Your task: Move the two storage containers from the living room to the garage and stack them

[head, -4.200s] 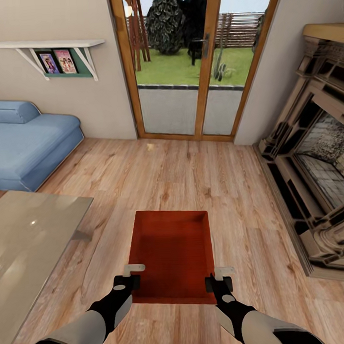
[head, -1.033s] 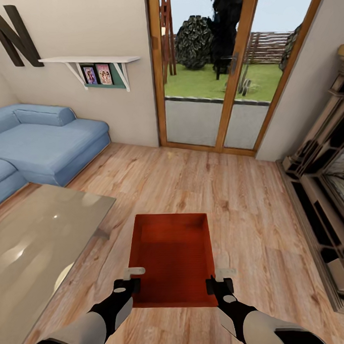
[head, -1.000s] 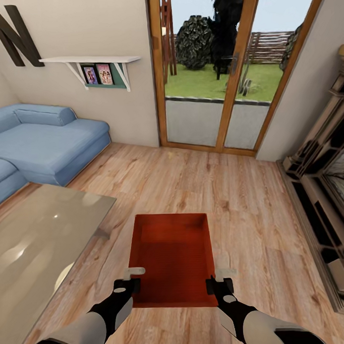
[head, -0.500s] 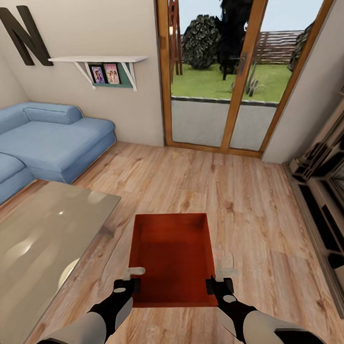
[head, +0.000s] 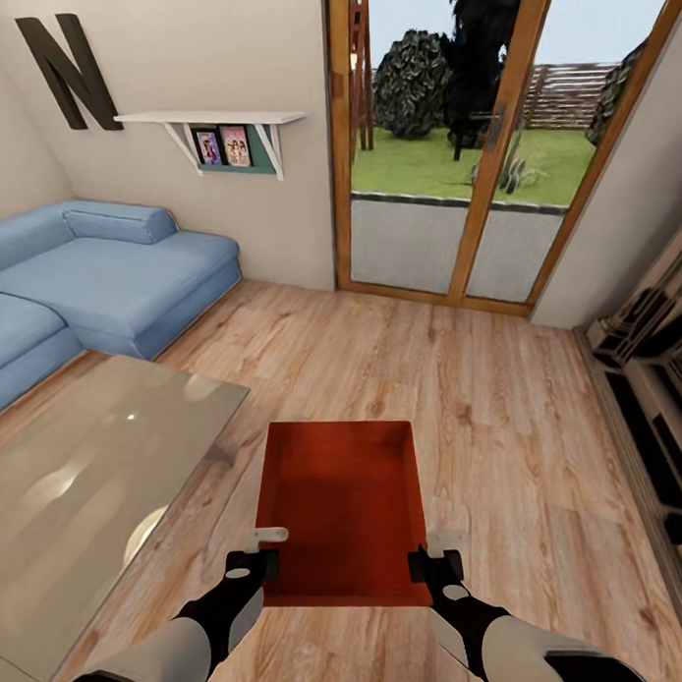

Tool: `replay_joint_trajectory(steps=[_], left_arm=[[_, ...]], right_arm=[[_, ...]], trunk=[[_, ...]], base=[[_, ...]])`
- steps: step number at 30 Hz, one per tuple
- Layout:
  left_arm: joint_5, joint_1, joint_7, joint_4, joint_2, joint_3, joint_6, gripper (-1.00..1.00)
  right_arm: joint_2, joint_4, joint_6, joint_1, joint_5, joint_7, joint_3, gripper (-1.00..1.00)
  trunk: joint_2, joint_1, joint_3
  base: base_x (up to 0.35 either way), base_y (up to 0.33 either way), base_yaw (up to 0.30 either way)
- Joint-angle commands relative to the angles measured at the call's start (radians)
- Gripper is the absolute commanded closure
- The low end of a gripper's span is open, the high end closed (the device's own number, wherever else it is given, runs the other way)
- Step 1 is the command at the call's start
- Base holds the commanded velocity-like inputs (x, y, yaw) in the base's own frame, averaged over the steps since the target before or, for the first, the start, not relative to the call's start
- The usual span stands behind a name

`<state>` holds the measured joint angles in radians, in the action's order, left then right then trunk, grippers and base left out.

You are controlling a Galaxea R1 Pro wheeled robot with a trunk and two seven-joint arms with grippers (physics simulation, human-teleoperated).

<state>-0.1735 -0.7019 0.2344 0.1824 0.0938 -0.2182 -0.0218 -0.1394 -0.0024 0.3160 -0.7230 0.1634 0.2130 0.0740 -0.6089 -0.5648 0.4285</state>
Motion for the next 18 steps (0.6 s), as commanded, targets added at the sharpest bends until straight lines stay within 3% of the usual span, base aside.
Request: replay_joint_trajectory(steps=[1,18], left_arm=[[-0.053,-0.002,0.013,0.011,-0.001,0.062,-0.003,1.0],[-0.052,-0.002,0.013,0.011,0.0,0.062,-0.003,1.0]], right_arm=[[0.0,0.002,0.007,0.001,-0.012,0.052,0.007,1.0],[-0.007,-0.005,0.009,0.001,-0.01,0.061,0.007,1.0]], trunk=[[-0.001,0.0,0.001],[-0.001,0.0,-0.002]], base=[[0.0,0.0,0.082],[0.0,0.0,0.022]])
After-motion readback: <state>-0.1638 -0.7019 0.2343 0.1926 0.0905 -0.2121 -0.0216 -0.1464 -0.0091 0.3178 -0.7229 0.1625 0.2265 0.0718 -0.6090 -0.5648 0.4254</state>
